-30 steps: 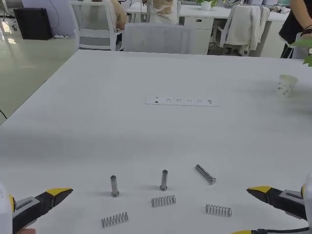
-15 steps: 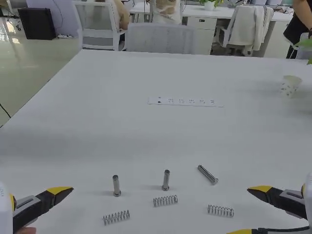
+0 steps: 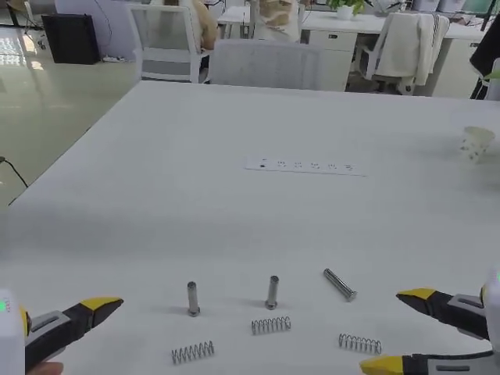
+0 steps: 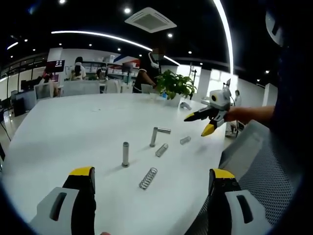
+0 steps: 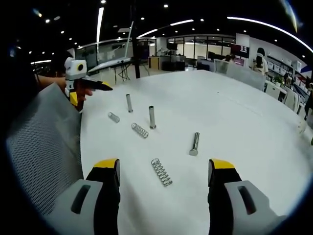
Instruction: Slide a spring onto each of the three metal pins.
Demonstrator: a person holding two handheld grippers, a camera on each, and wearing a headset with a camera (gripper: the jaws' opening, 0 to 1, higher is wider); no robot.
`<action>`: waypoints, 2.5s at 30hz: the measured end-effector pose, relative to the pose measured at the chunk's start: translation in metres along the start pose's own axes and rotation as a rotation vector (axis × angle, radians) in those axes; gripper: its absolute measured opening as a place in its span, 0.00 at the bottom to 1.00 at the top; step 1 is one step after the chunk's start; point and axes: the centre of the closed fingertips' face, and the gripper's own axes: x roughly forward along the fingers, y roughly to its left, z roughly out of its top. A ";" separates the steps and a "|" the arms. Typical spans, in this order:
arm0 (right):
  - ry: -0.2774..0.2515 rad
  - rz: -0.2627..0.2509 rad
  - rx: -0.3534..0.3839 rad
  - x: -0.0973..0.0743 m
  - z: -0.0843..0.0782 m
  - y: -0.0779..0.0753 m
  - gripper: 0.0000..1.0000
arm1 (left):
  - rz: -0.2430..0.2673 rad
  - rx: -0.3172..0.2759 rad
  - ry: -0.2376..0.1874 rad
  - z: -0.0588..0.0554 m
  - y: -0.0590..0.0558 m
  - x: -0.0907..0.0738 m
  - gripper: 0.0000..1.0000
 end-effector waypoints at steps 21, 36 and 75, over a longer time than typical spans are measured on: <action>-0.002 -0.009 -0.095 0.028 0.054 -0.033 0.70 | 0.007 0.020 -0.024 0.013 -0.003 -0.002 0.93; 0.068 -0.023 -0.102 0.057 0.060 -0.053 0.63 | 0.006 0.034 -0.024 0.015 -0.004 0.000 0.93; 0.356 -0.097 0.047 0.095 0.015 -0.072 0.18 | 0.006 0.022 -0.033 0.011 -0.002 -0.002 0.93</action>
